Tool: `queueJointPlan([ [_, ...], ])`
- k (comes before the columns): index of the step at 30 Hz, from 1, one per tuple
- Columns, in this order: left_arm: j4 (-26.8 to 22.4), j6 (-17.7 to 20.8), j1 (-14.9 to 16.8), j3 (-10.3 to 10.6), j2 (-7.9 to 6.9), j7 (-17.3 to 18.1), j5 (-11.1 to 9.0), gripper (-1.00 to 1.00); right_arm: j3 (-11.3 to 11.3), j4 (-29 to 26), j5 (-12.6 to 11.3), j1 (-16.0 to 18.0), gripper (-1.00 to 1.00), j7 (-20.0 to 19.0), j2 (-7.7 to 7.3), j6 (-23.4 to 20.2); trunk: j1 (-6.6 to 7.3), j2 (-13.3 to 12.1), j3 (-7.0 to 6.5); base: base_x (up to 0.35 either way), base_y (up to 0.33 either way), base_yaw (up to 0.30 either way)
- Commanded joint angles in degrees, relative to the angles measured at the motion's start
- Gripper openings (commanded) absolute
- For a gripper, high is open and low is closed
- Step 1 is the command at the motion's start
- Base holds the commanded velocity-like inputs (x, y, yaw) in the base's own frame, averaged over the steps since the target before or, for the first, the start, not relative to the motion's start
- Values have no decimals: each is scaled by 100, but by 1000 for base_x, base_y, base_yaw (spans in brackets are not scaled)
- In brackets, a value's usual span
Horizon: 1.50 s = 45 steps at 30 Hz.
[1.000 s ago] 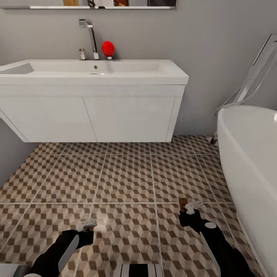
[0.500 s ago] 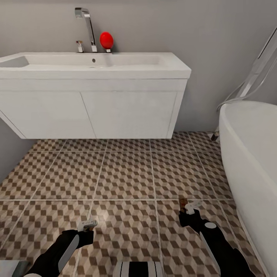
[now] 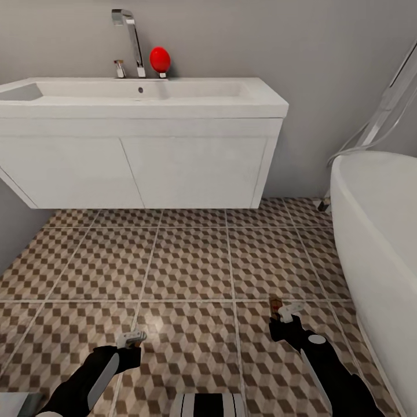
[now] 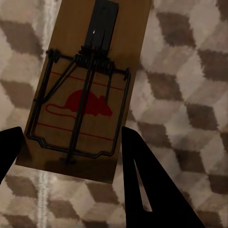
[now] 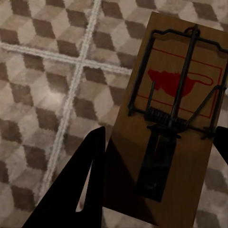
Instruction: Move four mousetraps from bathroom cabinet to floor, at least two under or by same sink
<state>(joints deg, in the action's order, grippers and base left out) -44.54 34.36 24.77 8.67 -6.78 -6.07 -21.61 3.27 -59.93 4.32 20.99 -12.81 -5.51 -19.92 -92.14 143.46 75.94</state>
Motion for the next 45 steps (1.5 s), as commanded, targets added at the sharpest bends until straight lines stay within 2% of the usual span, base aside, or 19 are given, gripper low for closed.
queueJointPlan([
  [1,-10,18,2,30,-8,-43,-54,-100,6,-10,40,1,-100,-29,-3,-29,0,2,4,227,0,0],
  [13,-2,11,2,33,-8,-35,-54,-100,7,-10,41,1,-100,-28,-3,-29,0,2,4,266,0,0],
  [22,6,6,2,38,82,-35,-54,-100,7,-10,41,1,-100,-29,-3,-28,0,2,4,19,0,0],
  [45,-2,6,2,39,89,-36,-52,-100,-1,-10,43,1,-100,-28,-3,-20,0,2,8,0,0,0],
])
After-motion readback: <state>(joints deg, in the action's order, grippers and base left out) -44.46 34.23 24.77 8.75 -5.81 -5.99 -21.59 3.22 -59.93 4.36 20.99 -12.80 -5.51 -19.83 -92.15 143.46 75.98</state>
